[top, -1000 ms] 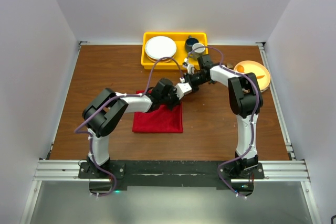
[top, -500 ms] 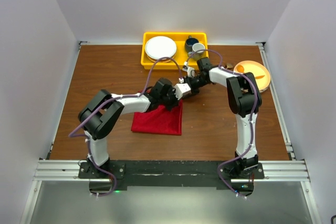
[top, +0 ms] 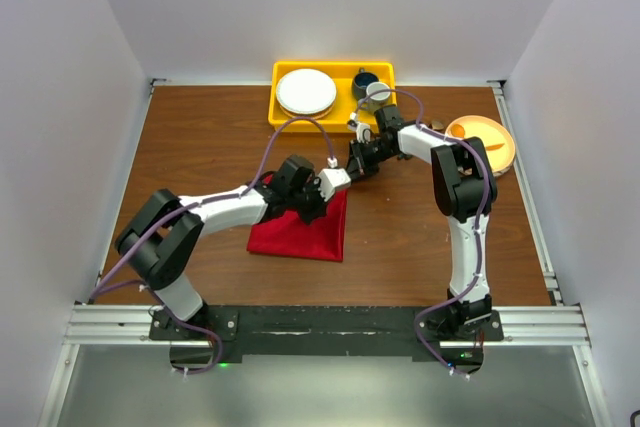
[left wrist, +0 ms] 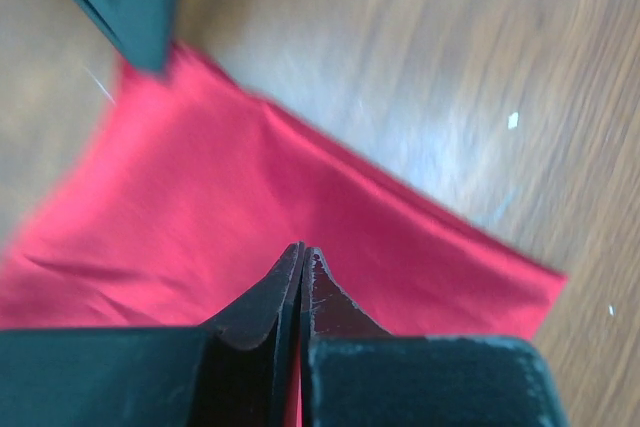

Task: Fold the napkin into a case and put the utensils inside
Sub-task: Smooth out the lower triangle-folded napkin at the center of the board.

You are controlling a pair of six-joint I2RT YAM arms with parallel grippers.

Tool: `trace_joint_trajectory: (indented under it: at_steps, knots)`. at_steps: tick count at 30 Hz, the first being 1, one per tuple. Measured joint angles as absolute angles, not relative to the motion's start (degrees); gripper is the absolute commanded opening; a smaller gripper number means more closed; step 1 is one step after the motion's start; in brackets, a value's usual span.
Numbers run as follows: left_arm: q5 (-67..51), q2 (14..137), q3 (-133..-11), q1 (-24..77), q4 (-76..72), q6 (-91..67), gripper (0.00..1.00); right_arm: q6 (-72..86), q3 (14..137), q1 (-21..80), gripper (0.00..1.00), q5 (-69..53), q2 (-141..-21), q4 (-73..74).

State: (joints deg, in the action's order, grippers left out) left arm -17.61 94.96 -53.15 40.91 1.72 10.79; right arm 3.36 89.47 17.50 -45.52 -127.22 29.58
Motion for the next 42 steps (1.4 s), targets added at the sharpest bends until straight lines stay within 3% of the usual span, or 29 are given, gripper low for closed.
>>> trace_joint_trajectory:
  at_steps: [15, 22, 42]
  knots:
    - [-19.5, 96.6, -47.2, 40.5, -3.4, 4.5, 0.0, 1.7, 89.5, 17.7, 0.0, -45.6, -125.8, 30.3]
    - [-18.9, 95.7, -51.1, 40.9, -4.8, 5.9, 0.0, 1.4, 89.6, 17.7, 0.0, -45.6, -125.8, 30.8]
    - [0.3, 103.1, -56.1, 51.6, -7.4, 30.0, 0.0, 1.4, 90.0, 18.0, 0.0, -45.7, -125.8, 31.6]
